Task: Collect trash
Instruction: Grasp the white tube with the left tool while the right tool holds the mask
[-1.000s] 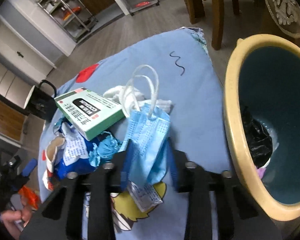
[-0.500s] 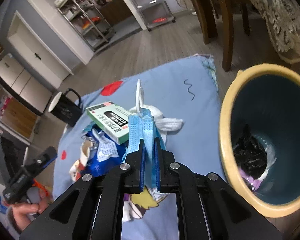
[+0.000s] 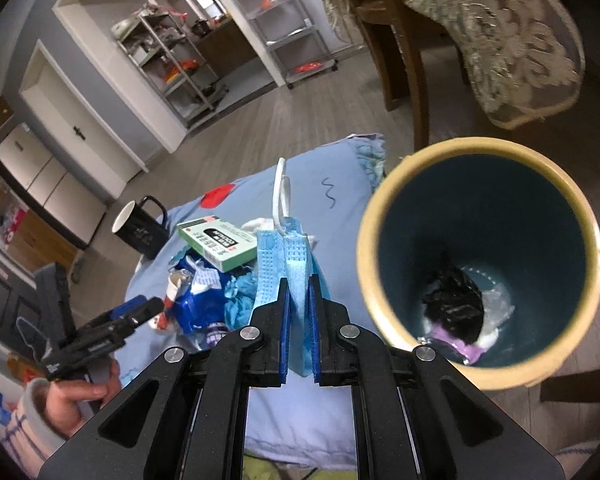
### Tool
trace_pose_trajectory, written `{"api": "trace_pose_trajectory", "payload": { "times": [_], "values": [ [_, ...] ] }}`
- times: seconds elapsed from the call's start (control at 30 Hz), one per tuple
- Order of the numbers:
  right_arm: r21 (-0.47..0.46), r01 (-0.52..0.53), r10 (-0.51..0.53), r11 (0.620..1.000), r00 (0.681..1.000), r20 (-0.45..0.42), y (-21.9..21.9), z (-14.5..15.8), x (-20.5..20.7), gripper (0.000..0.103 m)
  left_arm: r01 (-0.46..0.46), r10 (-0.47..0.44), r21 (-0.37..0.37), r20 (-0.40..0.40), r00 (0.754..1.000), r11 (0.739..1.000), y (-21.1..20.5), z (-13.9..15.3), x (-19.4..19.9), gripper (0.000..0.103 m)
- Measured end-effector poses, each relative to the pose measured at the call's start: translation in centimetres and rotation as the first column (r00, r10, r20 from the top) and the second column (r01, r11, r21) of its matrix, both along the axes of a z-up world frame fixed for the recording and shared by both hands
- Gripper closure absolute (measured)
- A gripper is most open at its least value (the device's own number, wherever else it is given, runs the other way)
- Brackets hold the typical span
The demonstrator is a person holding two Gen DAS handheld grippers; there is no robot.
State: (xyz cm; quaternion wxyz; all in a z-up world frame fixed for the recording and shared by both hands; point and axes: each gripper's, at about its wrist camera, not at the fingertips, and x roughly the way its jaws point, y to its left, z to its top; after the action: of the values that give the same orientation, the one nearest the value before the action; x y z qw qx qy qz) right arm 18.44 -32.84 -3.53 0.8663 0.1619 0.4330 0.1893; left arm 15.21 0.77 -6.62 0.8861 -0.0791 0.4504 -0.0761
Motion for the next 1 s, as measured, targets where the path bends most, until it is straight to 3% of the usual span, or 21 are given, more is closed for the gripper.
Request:
{"api": "trace_pose_trajectory", "payload": {
  "times": [0.1, 0.17, 0.23, 0.43, 0.57, 0.73, 1.0],
  "values": [
    [0.009, 0.015, -0.015, 1.000, 1.000, 0.001, -0.7, 0.0, -0.4, 0.093, 0.028, -0.027, 0.044, -0.023, 0.999, 0.999, -0.7, -0.7, 0.1, 0.012],
    [0.014, 0.019, -0.019, 1.000, 1.000, 0.003, -1.0, 0.0, -0.7, 0.093, 0.029, -0.027, 0.047, -0.031, 0.999, 0.998, -0.7, -0.9, 0.1, 0.019],
    [0.014, 0.020, -0.020, 1.000, 1.000, 0.005, -1.1, -0.1, -0.9, 0.093, 0.010, -0.009, 0.022, -0.040, 0.999, 1.000, 0.0, -1.1, 0.2, 0.027],
    [0.021, 0.021, -0.021, 1.000, 1.000, 0.005, -1.5, -0.4, -1.7, 0.093, -0.073, 0.070, -0.076, -0.044, 0.997, 0.994, 3.1, -1.1, -0.1, 0.038],
    [0.024, 0.028, -0.028, 0.999, 1.000, 0.003, -1.8, -0.5, -2.1, 0.093, -0.131, 0.126, -0.109, -0.049, 0.991, 0.985, 5.0, -1.1, -0.6, 0.054],
    [0.020, 0.038, -0.038, 0.999, 0.999, 0.012, -2.3, -0.4, -2.5, 0.093, -0.203, 0.199, -0.148, -0.040, 0.979, 0.968, 7.7, -0.8, -1.7, 0.090],
    [0.022, 0.056, -0.057, 0.998, 0.998, 0.025, -3.5, 0.1, -2.9, 0.093, -0.249, 0.253, -0.140, 0.011, 0.968, 0.958, 9.4, 0.5, -3.0, 0.095]
  ]
}}
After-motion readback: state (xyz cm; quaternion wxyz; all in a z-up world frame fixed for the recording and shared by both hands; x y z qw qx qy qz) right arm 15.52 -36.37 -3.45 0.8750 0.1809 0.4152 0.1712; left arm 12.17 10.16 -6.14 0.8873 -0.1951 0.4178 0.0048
